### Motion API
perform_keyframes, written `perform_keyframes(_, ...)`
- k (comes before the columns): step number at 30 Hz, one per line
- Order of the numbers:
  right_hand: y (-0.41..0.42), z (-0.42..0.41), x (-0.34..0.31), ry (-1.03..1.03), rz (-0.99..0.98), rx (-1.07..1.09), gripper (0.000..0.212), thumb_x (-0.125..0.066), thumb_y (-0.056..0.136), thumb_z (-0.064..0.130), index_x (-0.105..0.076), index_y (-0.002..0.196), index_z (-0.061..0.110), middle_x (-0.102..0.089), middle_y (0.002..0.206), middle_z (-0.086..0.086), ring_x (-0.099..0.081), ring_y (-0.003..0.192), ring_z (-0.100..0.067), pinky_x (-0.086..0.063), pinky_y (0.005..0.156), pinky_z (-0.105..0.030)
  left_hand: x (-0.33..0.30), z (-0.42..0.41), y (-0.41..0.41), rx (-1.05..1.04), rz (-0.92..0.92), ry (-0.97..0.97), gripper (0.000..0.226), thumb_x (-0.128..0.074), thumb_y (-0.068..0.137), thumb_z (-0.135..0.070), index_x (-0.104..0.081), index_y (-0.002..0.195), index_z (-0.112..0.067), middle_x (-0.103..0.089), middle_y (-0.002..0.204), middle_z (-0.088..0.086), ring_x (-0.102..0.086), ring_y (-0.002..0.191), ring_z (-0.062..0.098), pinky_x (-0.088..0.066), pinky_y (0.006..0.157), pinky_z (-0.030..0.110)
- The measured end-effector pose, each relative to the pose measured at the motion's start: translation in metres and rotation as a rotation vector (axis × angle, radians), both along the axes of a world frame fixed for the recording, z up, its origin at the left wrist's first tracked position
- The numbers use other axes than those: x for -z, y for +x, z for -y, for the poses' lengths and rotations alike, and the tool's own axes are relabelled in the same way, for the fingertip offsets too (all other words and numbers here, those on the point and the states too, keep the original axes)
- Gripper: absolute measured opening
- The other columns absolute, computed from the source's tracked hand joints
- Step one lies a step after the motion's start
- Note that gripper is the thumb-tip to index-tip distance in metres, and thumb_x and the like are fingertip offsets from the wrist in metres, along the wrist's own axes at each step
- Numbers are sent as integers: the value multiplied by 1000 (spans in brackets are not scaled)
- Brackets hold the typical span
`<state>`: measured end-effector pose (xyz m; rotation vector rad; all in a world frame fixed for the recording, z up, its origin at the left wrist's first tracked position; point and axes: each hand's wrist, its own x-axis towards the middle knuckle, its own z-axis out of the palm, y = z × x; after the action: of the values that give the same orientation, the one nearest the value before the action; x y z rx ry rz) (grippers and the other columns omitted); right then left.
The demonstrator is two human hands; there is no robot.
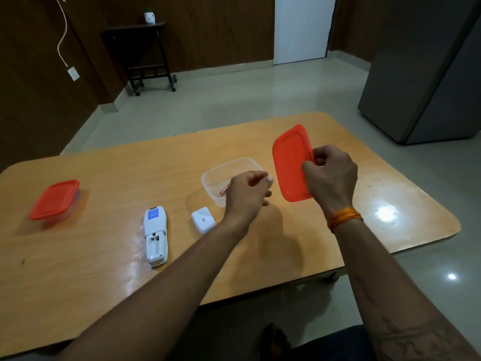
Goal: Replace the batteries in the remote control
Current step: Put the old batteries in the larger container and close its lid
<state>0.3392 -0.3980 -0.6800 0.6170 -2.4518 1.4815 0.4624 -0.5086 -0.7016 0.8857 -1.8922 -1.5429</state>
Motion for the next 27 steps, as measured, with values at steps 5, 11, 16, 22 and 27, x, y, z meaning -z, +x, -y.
perform_keyframes(5,21,12,-10,11,-476,-185,16,-72,88,13,-75,103,13,-78,95,-6,-71,84,-29,-59,69,-40,-46,61,-1,-180,-27,274,44,-56,102,-49,-70,100,-6,-77,97,13,-74,73,28,-60,68,36)
perform_keyframes(11,32,29,0,71,-613,-416,17,-76,83,0,-77,97,9,-77,96,-9,-69,90,-31,-58,73,-43,-69,115,14,-33,130,411,39,-64,100,-40,-72,94,-3,-72,75,8,-65,68,18,-60,60,25)
perform_keyframes(16,42,45,9,85,-509,-409,25,-75,80,6,-76,105,13,-73,112,-8,-62,109,-28,-54,91,-41,-59,136,21,-90,165,305,9,-75,88,1,-72,97,2,-72,93,16,-71,72,22,-61,54,27)
perform_keyframes(22,62,63,9,-374,747,-286,27,-73,96,32,-66,102,6,-74,97,-17,-76,77,-27,-67,70,-40,-37,151,21,-182,135,147,12,-76,87,-1,-75,81,-11,-73,88,9,-69,81,24,-60,69,33)
perform_keyframes(27,72,76,13,-457,973,-241,19,-75,95,15,-62,88,3,-72,87,-24,-72,62,-29,-66,59,-32,-19,154,20,-103,217,-201,9,-77,88,-13,-79,82,-20,-74,90,0,-66,86,14,-53,71,27)
